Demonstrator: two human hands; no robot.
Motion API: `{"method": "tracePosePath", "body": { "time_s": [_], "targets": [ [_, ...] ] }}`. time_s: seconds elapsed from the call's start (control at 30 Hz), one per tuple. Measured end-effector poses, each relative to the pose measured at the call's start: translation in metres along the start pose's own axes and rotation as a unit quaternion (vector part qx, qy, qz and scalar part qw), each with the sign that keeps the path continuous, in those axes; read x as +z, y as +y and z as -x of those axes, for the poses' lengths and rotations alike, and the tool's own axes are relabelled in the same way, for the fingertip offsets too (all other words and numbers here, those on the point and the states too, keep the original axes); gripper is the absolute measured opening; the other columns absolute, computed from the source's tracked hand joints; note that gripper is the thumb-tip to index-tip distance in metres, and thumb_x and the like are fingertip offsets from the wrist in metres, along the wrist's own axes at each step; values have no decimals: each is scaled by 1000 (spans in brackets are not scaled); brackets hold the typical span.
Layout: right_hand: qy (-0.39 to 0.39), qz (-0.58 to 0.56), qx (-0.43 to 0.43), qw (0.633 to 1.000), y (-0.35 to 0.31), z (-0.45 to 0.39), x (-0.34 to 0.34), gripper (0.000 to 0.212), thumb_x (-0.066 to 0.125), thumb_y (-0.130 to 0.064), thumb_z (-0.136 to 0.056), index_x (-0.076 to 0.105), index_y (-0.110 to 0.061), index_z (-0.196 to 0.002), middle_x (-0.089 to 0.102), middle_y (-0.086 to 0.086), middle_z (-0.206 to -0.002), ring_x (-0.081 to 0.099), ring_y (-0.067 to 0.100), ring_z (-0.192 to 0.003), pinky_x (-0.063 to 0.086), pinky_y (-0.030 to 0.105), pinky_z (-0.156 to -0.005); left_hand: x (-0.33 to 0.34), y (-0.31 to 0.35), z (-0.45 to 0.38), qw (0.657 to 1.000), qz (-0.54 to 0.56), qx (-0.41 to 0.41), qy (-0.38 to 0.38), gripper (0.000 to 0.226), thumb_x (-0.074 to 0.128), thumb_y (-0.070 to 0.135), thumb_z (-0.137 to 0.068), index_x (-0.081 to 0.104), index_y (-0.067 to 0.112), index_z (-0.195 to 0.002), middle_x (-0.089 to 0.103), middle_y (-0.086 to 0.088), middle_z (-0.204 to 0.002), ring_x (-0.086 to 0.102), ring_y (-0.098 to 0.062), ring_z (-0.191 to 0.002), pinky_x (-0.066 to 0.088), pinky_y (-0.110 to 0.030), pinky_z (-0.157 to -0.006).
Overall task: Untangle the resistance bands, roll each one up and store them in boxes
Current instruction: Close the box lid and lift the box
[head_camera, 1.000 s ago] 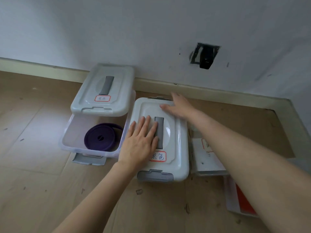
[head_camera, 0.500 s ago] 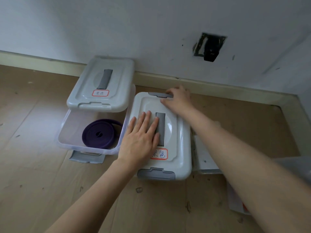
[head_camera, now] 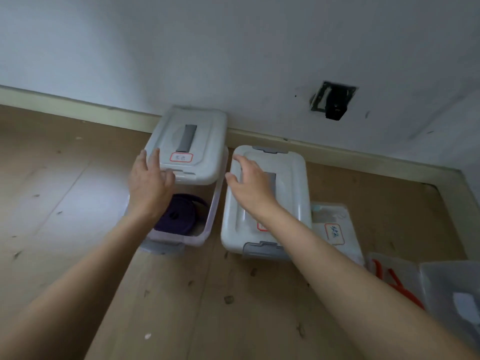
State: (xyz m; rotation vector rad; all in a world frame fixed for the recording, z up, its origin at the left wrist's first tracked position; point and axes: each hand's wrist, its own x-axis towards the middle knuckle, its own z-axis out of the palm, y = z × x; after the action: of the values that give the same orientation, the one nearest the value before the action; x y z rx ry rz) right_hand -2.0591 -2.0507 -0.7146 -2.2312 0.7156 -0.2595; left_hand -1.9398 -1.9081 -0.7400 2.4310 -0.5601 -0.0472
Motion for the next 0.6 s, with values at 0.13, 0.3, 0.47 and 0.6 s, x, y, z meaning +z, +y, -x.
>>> {"method": "tracePosePath", "body": {
  "time_s": [0.13,0.3,0.47,0.6],
  "targets": [
    [16,-41,103,994,-37,-50,47,52,55,-21,-92,36,-5,-138,38,16,-142,37,30,-130,30,33,-106,-6,-27,-40,967,164,-187,-55,55,45,28,-97,28,-1,-141,35,-20,-145,38,-32,-129,33,-36,-101],
    [37,-32,108,993,-32,-47,66,54,59,-15,-88,38,-9,-138,33,7,-148,36,26,-132,28,30,-107,-13,-44,-52,937,304,-167,-45,35,54,10,-91,53,6,-126,60,-8,-114,55,-16,-89,44,-19,-71],
    [99,-107,30,989,-31,24,69,57,58,-6,-87,39,-14,-139,30,5,-146,32,20,-132,14,8,-100,-37,-59,-9,955,282,-90,-2,36,58,8,-85,58,12,-121,62,3,-106,59,-10,-89,43,-9,-67],
    [81,-62,77,992,-32,73,89,50,52,-2,-88,40,-6,-137,30,11,-140,40,26,-127,17,8,-97,-37,-73,37,971,212,-112,-19,35,58,9,-85,60,16,-119,61,3,-104,56,-15,-92,45,-28,-79]
  ]
}}
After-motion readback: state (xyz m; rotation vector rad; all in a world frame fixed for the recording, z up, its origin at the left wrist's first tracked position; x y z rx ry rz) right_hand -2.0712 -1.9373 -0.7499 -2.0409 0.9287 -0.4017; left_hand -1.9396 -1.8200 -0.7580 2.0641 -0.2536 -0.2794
